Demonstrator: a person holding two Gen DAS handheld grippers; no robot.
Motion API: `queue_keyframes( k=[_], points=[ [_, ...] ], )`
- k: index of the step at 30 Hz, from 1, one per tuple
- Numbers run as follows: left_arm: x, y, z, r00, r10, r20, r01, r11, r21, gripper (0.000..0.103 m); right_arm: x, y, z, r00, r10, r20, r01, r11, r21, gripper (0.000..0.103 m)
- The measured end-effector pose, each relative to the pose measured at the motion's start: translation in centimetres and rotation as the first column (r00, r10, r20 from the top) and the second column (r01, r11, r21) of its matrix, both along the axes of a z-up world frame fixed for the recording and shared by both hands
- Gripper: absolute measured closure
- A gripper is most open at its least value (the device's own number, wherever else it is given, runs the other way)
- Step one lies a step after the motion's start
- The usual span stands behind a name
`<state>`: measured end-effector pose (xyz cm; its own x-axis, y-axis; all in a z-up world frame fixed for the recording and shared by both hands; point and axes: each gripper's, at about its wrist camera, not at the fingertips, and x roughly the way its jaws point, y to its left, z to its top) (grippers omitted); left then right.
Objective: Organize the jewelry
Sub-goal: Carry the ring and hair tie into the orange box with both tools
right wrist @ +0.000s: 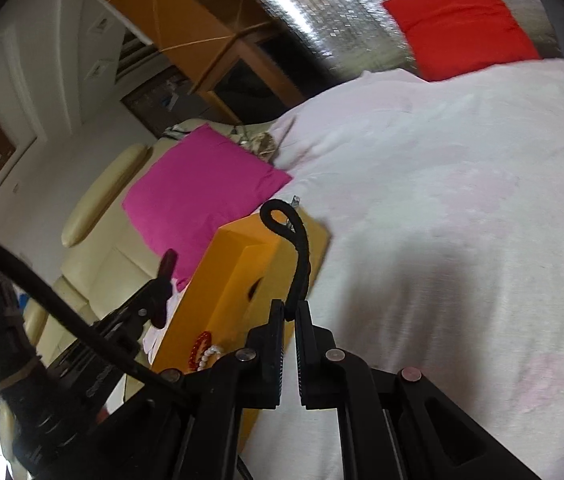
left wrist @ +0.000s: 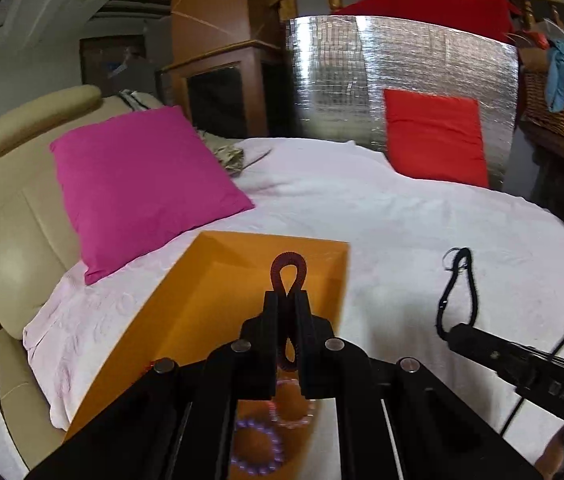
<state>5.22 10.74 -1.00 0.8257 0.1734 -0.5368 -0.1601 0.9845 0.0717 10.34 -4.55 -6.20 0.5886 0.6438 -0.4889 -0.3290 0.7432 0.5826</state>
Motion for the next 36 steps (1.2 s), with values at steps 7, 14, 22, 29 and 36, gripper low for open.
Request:
queue_keyframes(
  k=[7,14,22,29,36],
  points=[
    [1.3,5.9,-0.7,0.996,0.084,-0.034,-0.087,0.990,-0.109,0.095,-1.2,2.5,1.9,0.995,0.068,0.078,-0.062,0.995,-0.081,0.097],
    [3.1,9.9,-2.8,0.975,0.175,-0.135,-0.195,0.969,-0.154,0.095,-1.0,5.5,2.6,0.987,0.132,0.095,-0.117,0.982,-0.148,0.097],
    [4.5,10.7,-5.2,0.950,0.202,-0.239,-0.238,0.963,-0.129,0.095,3.0,10.0,1.8,0.989,0.146,0.014,-0.138,0.960,-0.245,0.097],
    [5.9,10.2,-5.7,0.945,0.201,-0.257,-0.229,0.970,-0.082,0.095,6.8,12.6,2.1,0.986,0.166,-0.016,-0.163,0.943,-0.290,0.097],
    [6.5,10.2,-5.8,0.945,0.202,-0.257,-0.225,0.972,-0.062,0.095,9.6,15.4,1.6,0.980,0.195,-0.039,-0.197,0.922,-0.333,0.097]
  ],
)
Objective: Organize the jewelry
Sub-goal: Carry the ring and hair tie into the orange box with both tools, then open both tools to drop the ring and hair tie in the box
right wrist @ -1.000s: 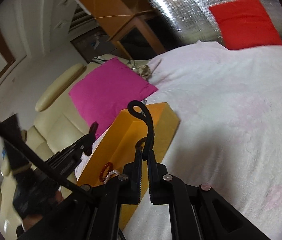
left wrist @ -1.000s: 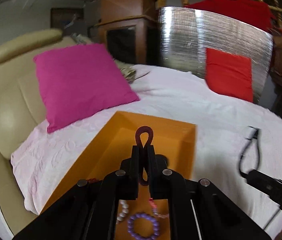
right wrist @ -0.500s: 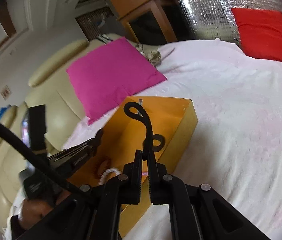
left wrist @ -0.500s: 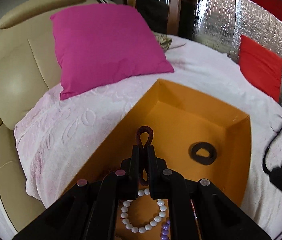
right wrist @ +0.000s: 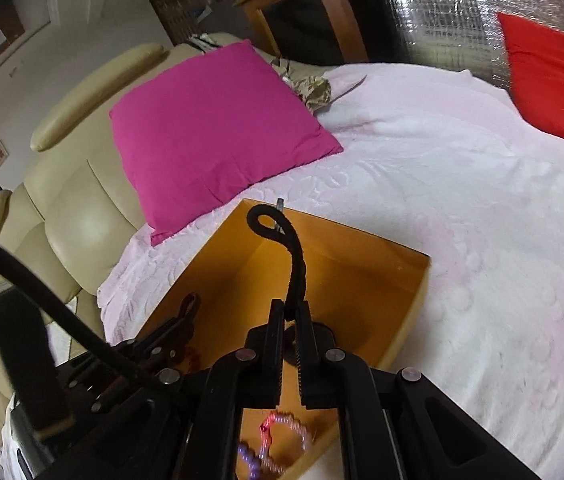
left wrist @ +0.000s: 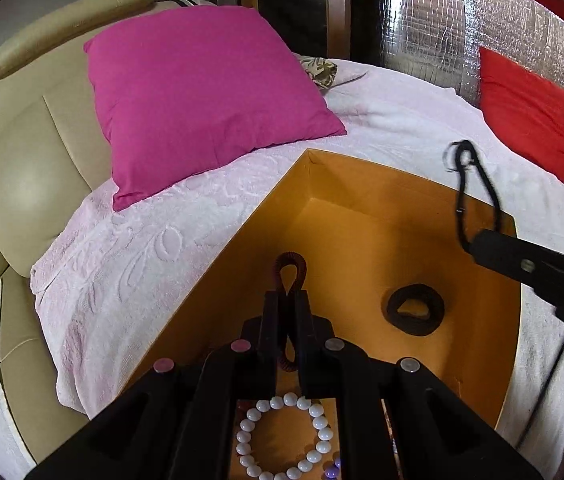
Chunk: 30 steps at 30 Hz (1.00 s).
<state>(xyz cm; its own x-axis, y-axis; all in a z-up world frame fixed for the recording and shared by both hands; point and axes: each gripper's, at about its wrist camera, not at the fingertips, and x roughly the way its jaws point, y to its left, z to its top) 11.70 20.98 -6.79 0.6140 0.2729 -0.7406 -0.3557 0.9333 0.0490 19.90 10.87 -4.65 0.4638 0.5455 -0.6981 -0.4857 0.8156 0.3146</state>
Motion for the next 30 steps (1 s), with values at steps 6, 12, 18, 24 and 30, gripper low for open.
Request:
queue_keyframes(
  k=[6,12,18,24,30],
  points=[
    [0.5,0.3,-0.2,1.000,-0.004,-0.006,0.004,1.000,0.001,0.095,1.7,1.9,-1.5,0.999,0.014,-0.031,-0.015,1.000,-0.010,0.097],
    [0.7,0.5,-0.2,1.000,-0.004,0.000,0.004,1.000,0.004,0.094,2.7,2.8,-2.7,0.998,0.003,-0.060,-0.003,1.000,0.001,0.096],
    [0.7,0.1,-0.2,1.000,-0.018,0.000,0.018,0.999,0.027,0.086,3.0,2.8,-3.0,0.997,-0.013,-0.076,0.015,1.000,0.019,0.096],
    [0.1,-0.3,0.8,0.999,-0.010,0.051,0.007,0.998,0.058,0.061,2.6,1.1,-2.2,0.996,-0.036,-0.086,0.043,0.996,0.073,0.095],
    [-0.7,-1.4,2.3,0.992,-0.030,0.124,0.017,0.994,0.105,0.048,1.3,-1.6,-0.8,0.996,-0.069,-0.062,0.076,0.990,0.121,0.096]
  ],
)
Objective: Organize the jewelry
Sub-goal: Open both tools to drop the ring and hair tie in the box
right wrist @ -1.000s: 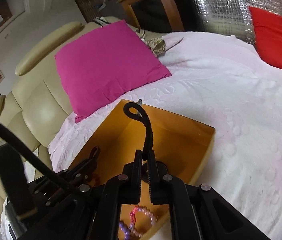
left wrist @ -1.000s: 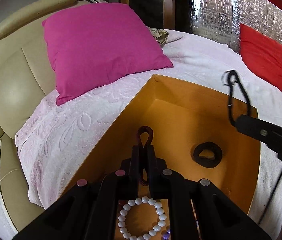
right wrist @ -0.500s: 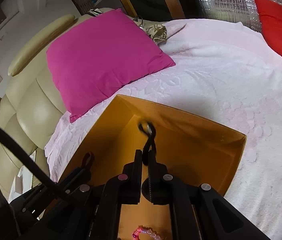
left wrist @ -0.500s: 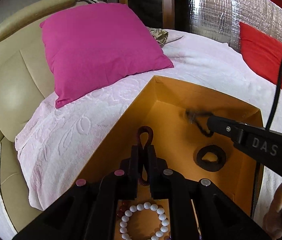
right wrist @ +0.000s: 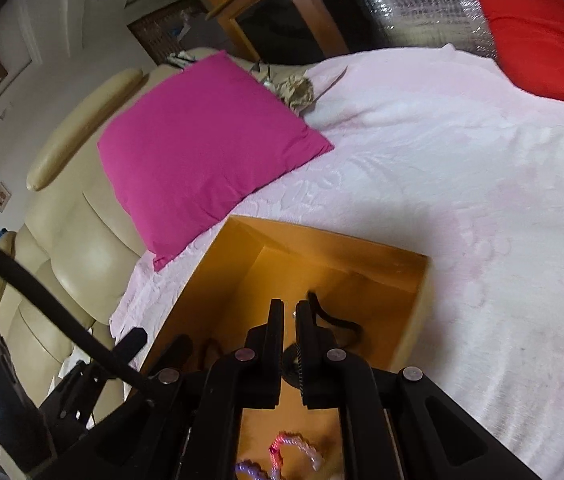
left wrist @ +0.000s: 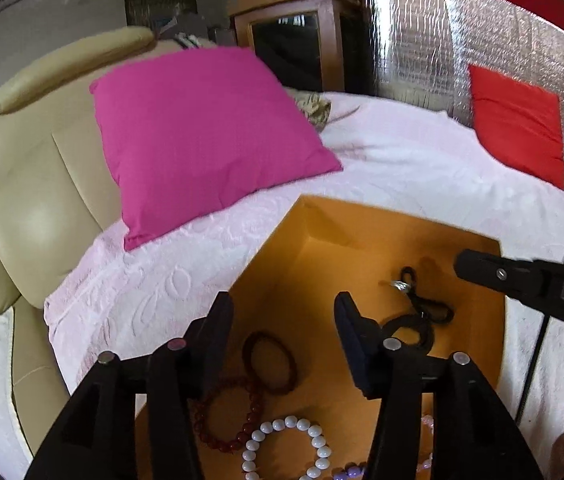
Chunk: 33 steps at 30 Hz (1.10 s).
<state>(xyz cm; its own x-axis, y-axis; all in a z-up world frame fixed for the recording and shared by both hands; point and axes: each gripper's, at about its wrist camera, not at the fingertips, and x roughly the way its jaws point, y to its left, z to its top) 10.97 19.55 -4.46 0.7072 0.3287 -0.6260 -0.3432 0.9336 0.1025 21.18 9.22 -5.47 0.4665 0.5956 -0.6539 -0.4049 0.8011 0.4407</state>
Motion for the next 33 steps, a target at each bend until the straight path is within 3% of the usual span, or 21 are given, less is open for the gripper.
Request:
queue_keyframes(
  k=[5,7,10,20,21,23,25,30,33],
  points=[
    [-0.9,-1.1,1.1,0.998,-0.021,0.057,0.019,1.000,0.022,0.047,-2.1,-2.6,1.4,0.999,-0.022,0.036,0.022,1.000,0.008,0.096],
    [-1.3,-1.6,1.4,0.997,-0.025,0.077,0.023,0.999,0.035,0.039,-3.1,-3.7,1.8,0.999,-0.029,0.043,0.029,1.000,0.008,0.096],
    [-1.8,-2.6,1.8,0.994,-0.036,0.099,0.030,0.998,0.056,0.038,-4.9,-5.2,2.3,0.998,-0.033,0.056,0.033,0.999,0.003,0.096],
    [-3.0,-5.1,2.0,0.991,-0.072,0.113,0.064,0.995,0.071,0.031,-10.4,-9.4,2.3,0.994,-0.079,0.079,0.079,0.997,0.004,0.095],
    [-3.1,-5.3,2.0,0.990,-0.075,0.115,0.067,0.995,0.075,0.029,-10.9,-9.9,2.0,0.993,-0.088,0.074,0.088,0.996,0.007,0.092],
    [-3.4,-5.7,2.0,0.991,-0.075,0.114,0.066,0.994,0.082,0.026,-11.7,-10.9,1.3,0.992,-0.115,0.059,0.113,0.993,0.033,0.076],
    [-3.7,-6.0,1.8,0.992,-0.083,0.100,0.075,0.994,0.080,0.024,-12.5,-11.8,0.5,0.987,-0.154,0.050,0.151,0.986,0.068,0.052],
    [-5.1,-6.3,1.7,0.996,-0.078,0.038,0.075,0.995,0.073,0.024,-13.5,-11.7,-0.4,0.989,-0.138,0.046,0.135,0.989,0.061,0.051],
    [-6.8,-5.6,2.4,0.998,-0.059,0.029,0.057,0.996,0.066,0.023,-14.8,-11.3,1.0,0.986,-0.118,0.120,0.117,0.993,0.013,0.051]
  ],
)
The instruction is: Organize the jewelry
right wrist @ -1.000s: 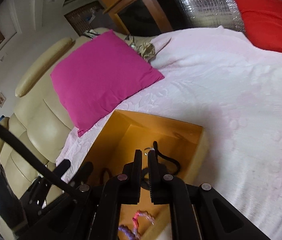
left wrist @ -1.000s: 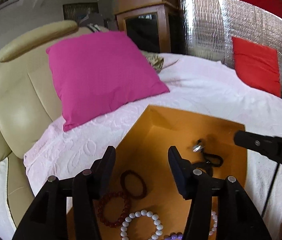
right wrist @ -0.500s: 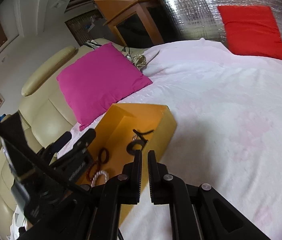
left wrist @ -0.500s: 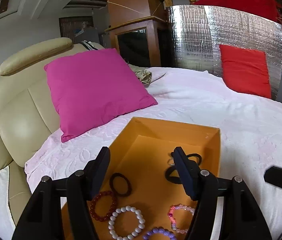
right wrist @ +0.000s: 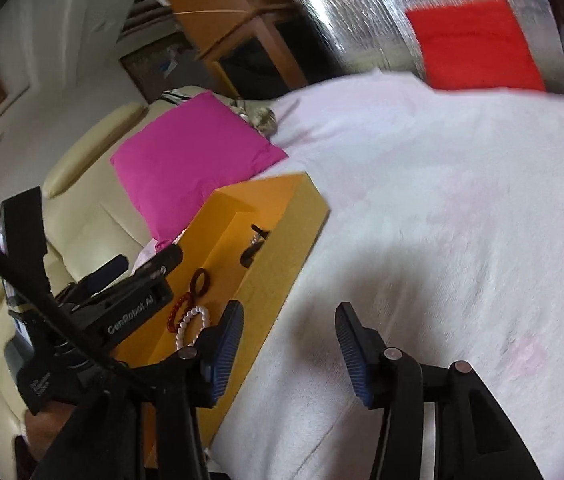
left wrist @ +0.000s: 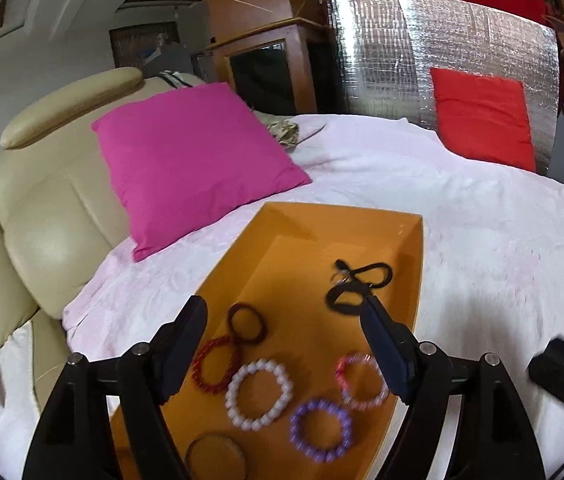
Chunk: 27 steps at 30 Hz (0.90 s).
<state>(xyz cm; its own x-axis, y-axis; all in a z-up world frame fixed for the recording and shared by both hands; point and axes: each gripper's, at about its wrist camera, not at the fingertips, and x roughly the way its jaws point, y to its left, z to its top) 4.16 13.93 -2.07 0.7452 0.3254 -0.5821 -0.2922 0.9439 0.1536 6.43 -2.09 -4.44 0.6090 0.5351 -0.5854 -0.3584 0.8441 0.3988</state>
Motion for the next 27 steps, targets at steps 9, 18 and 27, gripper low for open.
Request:
queue_keyframes(
  k=[9,18,27],
  points=[
    [-6.3,1.4,5.2,0.996,0.017,0.088,-0.017,1.000,-0.001,0.016,-6.4,-0.6,5.6,0.983,-0.067,0.173,0.090,0.987,-0.134,0.051],
    [-13.4,0.9,9.5,0.990,-0.042,0.137,0.034,0.998,0.058,0.013,-13.0,-0.4,10.3,0.970,-0.079,0.231,0.117,0.981,-0.154,0.037],
    [-18.1,1.4,11.6,0.982,-0.024,0.185,0.011,0.998,0.067,0.013,-17.0,1.2,12.0,0.966,-0.083,0.246,0.126,0.978,-0.165,0.034]
  ],
)
